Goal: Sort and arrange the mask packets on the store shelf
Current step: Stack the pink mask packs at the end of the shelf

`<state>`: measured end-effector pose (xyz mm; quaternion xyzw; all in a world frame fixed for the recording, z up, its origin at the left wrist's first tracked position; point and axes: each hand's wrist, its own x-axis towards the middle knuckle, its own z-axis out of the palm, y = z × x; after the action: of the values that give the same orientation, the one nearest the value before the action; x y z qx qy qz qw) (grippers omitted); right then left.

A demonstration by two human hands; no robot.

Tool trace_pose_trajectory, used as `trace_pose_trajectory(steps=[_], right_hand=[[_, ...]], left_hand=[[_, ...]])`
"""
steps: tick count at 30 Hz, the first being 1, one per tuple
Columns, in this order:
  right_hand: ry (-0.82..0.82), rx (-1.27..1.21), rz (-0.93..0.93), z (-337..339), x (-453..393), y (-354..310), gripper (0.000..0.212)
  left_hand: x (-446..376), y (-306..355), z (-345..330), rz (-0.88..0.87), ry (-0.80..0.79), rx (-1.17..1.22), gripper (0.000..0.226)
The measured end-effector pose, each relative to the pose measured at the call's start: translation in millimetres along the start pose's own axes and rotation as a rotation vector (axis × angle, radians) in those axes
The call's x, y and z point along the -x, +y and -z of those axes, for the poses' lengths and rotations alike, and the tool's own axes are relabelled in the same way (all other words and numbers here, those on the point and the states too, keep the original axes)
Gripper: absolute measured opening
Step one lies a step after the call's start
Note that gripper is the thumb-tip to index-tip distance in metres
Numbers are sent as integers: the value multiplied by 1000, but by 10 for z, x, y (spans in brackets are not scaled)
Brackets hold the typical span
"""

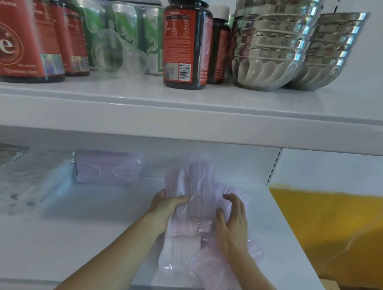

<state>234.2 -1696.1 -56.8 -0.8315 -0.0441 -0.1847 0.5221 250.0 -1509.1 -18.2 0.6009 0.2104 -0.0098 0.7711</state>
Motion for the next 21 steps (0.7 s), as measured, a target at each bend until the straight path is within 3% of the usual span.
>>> trace_pose_trajectory(steps=[5, 11, 17, 21], right_hand=[[149, 190, 156, -21, 36, -169, 42], [-65, -381, -210, -136, 132, -588, 30], [-231, 129, 50, -282, 139, -498, 44], [-282, 445, 291, -305, 71, -227, 25]], left_hand=[[191, 24, 260, 9, -55, 335, 38], [446, 10, 537, -13, -168, 712, 46], [429, 81, 905, -62, -45, 778, 54], [459, 148, 1179, -76, -52, 774, 55]])
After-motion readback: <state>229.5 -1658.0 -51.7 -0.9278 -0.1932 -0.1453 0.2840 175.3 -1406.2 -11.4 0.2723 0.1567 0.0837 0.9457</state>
